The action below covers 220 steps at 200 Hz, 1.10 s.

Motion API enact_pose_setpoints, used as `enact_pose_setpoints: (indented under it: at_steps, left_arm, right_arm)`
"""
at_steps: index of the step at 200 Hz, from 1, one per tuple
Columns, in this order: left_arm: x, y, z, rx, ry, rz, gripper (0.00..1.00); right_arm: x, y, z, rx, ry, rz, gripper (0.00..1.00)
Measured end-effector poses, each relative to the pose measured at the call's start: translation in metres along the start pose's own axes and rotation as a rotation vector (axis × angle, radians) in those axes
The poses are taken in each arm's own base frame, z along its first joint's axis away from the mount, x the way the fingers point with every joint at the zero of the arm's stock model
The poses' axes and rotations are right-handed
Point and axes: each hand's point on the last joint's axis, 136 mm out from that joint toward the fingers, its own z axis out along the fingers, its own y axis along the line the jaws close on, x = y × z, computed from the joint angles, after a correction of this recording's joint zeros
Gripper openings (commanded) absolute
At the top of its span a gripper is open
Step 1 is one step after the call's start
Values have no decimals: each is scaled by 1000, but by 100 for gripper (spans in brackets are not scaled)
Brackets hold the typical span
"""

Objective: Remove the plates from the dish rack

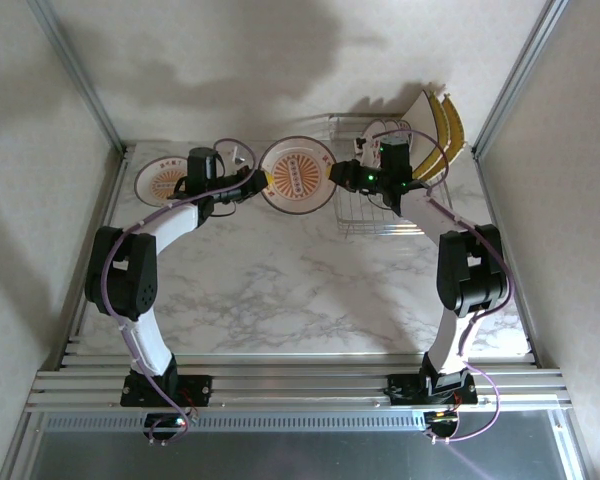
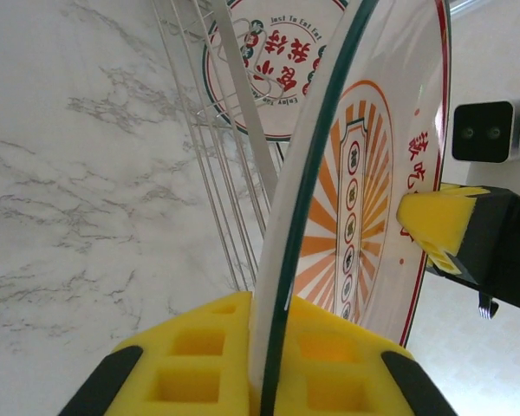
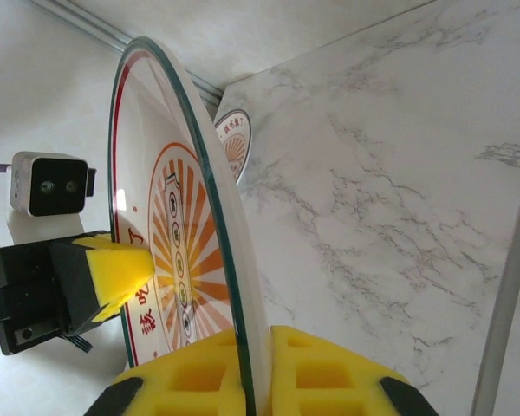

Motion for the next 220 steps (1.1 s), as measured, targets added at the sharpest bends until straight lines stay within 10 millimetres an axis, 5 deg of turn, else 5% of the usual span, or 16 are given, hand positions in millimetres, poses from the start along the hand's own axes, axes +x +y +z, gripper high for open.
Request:
enact_pose_setpoints:
  at_steps: [31,44,80,115,159,220]
  left_arm:
    - [0,-1,0,5,-6,4,0]
    - [2,1,0,6,-7,0,0]
    - [5,16,-3,-8,-27,-41,0]
    - [-3,51,-26,-97,-112,-115,0]
    - [-33,93,-100,-292,-377,-202,0]
    - [-51,136,-222,-479,-785,-338,0]
  right_arm:
    - [-5,7,0,-16,-4,-5,79]
    - [-10,12,-2,-17,-10,-20,99]
    - [-23,11,-8,52,-17,-48,99]
    - [-45,-9,-32,270,-34,-108,99]
    - [-68,-37,-86,647,-26,-236,99]
    - [-52,-77,-136,978,130,-294,99]
